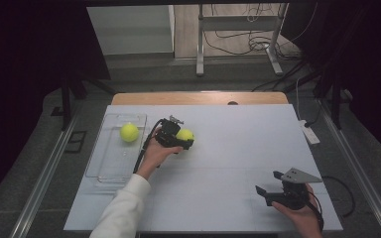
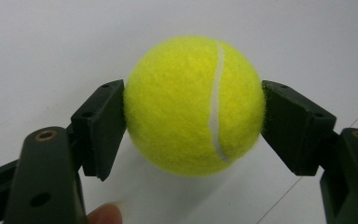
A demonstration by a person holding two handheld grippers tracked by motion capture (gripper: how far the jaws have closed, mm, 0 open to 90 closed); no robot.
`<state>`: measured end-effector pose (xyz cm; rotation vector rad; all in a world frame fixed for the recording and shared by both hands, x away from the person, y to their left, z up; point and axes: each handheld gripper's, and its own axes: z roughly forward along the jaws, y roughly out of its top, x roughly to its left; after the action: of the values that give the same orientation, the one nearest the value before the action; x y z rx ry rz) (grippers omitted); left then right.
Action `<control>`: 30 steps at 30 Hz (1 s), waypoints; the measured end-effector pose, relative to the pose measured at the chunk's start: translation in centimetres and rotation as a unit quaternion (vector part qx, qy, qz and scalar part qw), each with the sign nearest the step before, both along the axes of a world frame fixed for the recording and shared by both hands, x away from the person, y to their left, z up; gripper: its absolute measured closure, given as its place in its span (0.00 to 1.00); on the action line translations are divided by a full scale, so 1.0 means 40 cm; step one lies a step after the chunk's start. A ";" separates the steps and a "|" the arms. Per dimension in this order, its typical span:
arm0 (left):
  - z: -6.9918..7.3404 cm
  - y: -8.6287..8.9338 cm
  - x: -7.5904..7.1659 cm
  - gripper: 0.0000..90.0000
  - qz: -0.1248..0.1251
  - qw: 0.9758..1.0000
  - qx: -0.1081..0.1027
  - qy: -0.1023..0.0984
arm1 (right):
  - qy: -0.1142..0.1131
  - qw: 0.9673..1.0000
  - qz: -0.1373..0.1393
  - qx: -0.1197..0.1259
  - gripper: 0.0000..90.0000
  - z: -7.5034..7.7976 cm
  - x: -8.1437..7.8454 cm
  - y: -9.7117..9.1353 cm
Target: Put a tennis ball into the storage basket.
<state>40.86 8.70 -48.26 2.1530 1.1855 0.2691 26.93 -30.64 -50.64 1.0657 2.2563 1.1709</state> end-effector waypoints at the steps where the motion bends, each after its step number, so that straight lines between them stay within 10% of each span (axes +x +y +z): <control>1: 0.001 0.001 -0.001 0.30 0.000 1.000 -0.002 -0.001 | 0.000 1.000 0.000 0.000 0.15 0.000 0.000 0.000; 30: 0.048 0.030 -0.043 0.30 0.008 0.998 -0.041 -0.037 | -0.001 1.000 -0.001 -0.001 0.15 0.001 0.000 -0.001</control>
<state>39.13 9.88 -46.35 2.0469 1.1516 0.3005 26.92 -30.66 -50.62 1.0655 2.2541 1.1695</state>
